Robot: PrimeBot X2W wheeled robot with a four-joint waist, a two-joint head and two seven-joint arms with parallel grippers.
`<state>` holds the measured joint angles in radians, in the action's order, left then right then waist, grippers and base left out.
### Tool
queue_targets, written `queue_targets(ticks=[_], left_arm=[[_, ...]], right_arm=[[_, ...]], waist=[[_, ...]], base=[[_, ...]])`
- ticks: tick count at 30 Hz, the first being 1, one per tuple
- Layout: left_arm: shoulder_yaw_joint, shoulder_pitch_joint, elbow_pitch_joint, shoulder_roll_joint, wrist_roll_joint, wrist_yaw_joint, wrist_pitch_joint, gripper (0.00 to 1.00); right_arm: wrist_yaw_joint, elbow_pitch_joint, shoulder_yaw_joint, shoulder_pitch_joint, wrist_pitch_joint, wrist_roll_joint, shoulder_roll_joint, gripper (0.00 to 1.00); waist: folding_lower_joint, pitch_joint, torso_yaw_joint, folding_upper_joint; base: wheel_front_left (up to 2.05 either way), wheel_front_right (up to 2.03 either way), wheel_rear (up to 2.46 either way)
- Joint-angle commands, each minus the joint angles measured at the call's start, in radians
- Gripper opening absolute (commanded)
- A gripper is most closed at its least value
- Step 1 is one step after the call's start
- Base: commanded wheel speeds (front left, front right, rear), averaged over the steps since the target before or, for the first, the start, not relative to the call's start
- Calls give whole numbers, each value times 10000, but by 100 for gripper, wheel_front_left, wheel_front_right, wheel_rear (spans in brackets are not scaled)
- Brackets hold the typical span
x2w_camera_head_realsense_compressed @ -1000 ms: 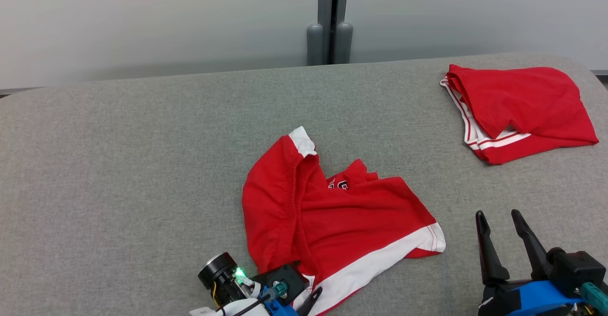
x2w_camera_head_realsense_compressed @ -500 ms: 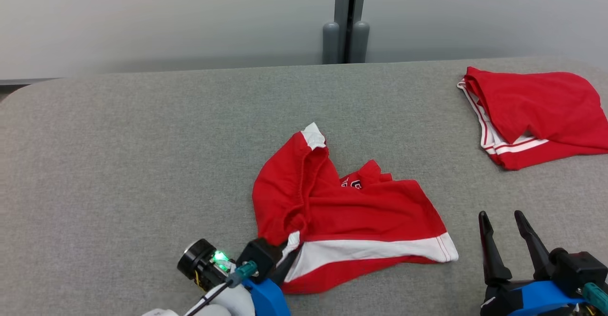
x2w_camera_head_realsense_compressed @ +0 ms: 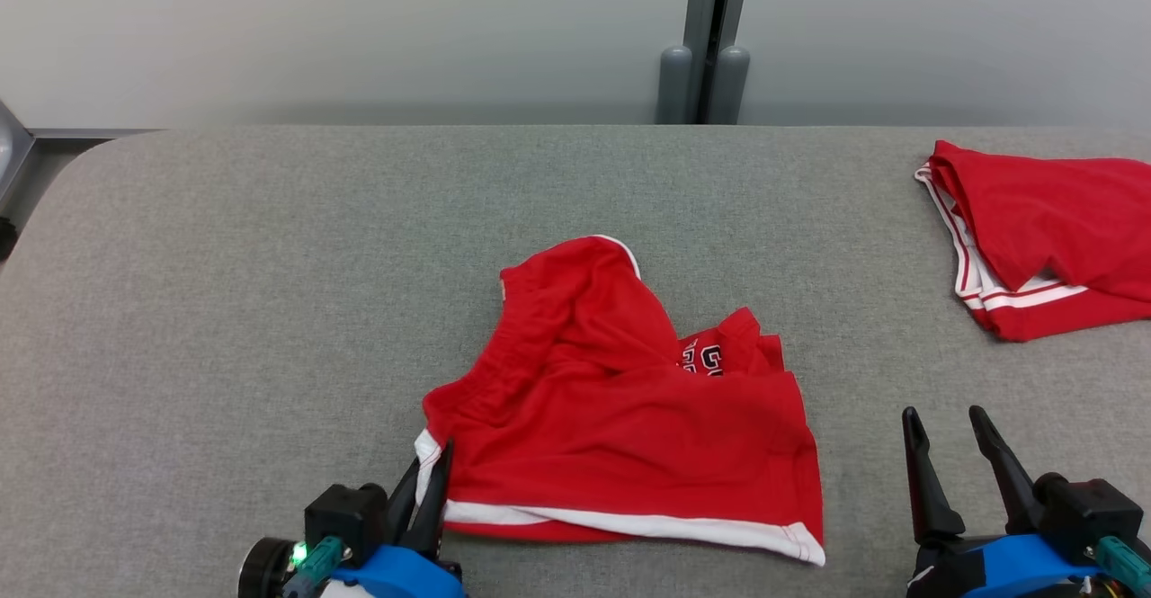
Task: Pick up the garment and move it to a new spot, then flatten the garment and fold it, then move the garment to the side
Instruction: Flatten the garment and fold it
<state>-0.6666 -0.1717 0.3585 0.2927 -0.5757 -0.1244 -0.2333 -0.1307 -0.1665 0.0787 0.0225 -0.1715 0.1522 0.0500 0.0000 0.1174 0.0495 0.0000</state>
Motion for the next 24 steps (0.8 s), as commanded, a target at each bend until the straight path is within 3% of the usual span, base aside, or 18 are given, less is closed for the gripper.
queue_targets(ticks=[1, 5, 6, 7, 8, 16, 24], left_arm=[[163, 168, 66, -10, -100, -96, -104, 0], [617, 623, 332, -97, -380, -142, -257, 0], [671, 686, 417, -123, -403, -115, -266, 8], [710, 731, 501, -144, -384, -95, -285, 45], [756, 763, 574, -178, -358, -68, -297, 100], [2129, 929, -386, -331, 484, -220, -323, 100], [3890, 1427, -1900, -508, 1738, 5, -326, 100]], right_arm=[[-2, -18, 18, -68, -19, -53, 10, 100], [-2, -59, 0, -45, 8, -91, 10, 100], [-2, -70, -11, -36, 22, -90, 10, 100], [-2, -84, -31, -30, 37, -89, 10, 100], [-2, -99, -46, -23, 48, -90, 10, 100], [-2, -184, -92, 18, 46, -69, 10, 100], [-2, -229, -184, 255, 47, -17, 10, 100]], waist=[[0, -5, 25, 0], [0, -55, 104, 0], [0, -71, 121, 0], [0, -88, 134, 0], [0, -107, 142, 0], [0, -305, 130, 0], [0, -582, 68, 0]], base=[[0, 0, 0], [0, 0, 0], [0, 0, 0], [0, 0, 0], [0, 0, 0], [0, 0, 0], [0, 0, 0]])
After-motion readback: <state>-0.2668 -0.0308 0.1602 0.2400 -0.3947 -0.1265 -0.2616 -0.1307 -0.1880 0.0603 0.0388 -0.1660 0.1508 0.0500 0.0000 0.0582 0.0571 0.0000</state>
